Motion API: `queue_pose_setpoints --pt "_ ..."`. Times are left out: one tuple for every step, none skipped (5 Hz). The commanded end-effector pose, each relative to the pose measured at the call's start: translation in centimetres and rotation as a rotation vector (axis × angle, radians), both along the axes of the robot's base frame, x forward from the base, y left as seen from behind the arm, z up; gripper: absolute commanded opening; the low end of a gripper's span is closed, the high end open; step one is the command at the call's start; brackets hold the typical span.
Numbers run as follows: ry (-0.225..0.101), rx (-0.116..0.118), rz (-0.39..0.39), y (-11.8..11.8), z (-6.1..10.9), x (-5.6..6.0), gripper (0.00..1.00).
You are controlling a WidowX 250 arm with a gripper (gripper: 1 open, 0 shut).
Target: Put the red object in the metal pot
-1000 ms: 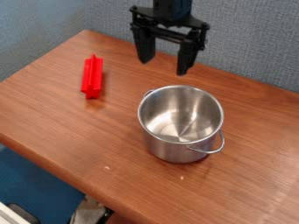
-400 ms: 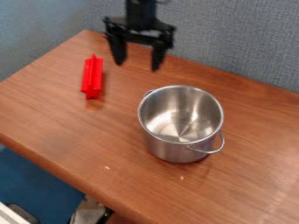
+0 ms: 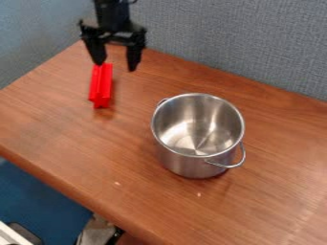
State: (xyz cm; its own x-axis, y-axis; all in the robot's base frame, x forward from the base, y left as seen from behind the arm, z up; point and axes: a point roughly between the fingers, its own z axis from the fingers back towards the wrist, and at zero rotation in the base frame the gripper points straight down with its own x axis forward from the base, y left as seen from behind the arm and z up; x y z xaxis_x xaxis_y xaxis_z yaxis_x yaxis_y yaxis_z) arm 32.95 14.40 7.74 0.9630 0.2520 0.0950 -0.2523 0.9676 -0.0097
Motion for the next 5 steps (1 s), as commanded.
queue_pose_setpoints --pt "-0.098 0.037 -0.047 2.4 -0.6 1.5 1.00" --pt "-0.095 0.042 0.032 3.7 -1.8 0.4 1.00" --pt "-0.084 0.041 0.109 4.5 -2.7 -0.7 1.00" --pt "-0.102 0.051 0.124 3.6 -3.2 -1.2 1.00" --pt "-0.119 0.054 0.131 2.7 -3.5 -1.6 1.00"
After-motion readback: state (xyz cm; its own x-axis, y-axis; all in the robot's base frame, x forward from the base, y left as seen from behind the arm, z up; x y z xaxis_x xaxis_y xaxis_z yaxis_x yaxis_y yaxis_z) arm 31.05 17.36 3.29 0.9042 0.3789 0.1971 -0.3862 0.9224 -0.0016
